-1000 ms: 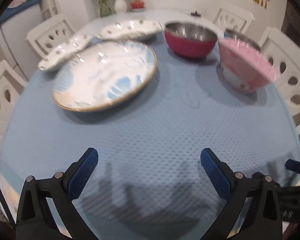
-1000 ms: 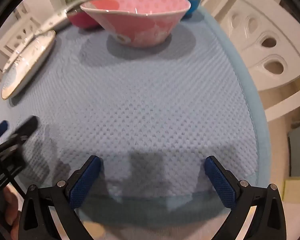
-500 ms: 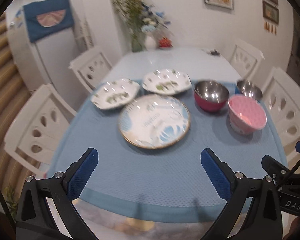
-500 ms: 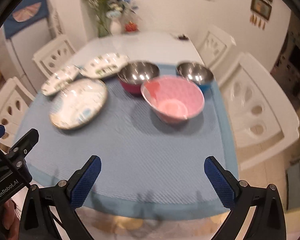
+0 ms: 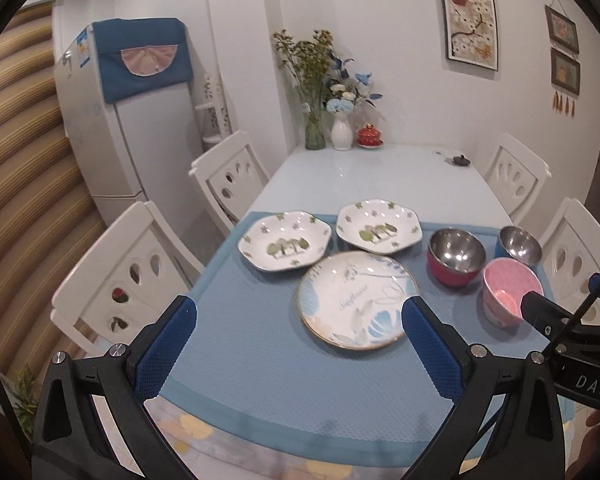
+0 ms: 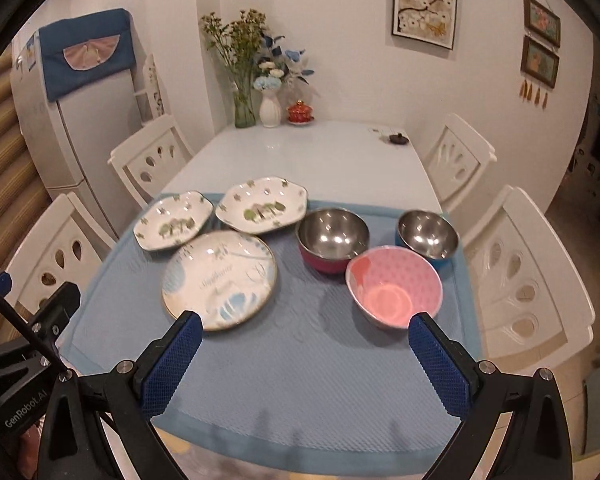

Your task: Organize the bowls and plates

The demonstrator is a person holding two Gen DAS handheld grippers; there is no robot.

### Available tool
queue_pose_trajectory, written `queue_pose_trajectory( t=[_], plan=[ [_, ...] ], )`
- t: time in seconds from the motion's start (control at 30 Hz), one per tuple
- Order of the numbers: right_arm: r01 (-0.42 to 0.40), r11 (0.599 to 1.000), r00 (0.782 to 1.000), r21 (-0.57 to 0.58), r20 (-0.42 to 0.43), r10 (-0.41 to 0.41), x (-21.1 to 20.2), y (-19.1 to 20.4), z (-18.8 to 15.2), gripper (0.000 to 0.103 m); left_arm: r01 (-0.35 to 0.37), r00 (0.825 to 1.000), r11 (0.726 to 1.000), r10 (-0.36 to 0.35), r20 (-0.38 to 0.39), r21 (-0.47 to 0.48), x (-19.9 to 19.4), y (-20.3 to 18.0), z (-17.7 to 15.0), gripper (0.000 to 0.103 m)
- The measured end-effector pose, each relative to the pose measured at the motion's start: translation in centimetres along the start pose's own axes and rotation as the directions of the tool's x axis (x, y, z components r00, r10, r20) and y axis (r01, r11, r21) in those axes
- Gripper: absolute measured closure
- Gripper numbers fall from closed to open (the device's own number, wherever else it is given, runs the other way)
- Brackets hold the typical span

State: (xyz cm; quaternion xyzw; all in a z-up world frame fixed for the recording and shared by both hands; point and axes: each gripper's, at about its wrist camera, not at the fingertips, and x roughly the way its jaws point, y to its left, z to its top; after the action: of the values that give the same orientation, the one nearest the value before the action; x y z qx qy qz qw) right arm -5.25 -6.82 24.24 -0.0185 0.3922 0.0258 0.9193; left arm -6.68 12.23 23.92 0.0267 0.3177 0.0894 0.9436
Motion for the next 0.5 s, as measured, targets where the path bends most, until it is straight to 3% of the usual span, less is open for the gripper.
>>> queue_pose_trajectory(
  t=[0.5],
  plan=[
    [0.027, 1.0, 0.999, -0.002, 0.047, -0.027, 0.1, 4.3, 2.8, 0.001, 0.02, 1.0, 1.0, -0.019, 0.008, -0.017, 2.5, 3.6, 2.3, 0.001]
  ],
)
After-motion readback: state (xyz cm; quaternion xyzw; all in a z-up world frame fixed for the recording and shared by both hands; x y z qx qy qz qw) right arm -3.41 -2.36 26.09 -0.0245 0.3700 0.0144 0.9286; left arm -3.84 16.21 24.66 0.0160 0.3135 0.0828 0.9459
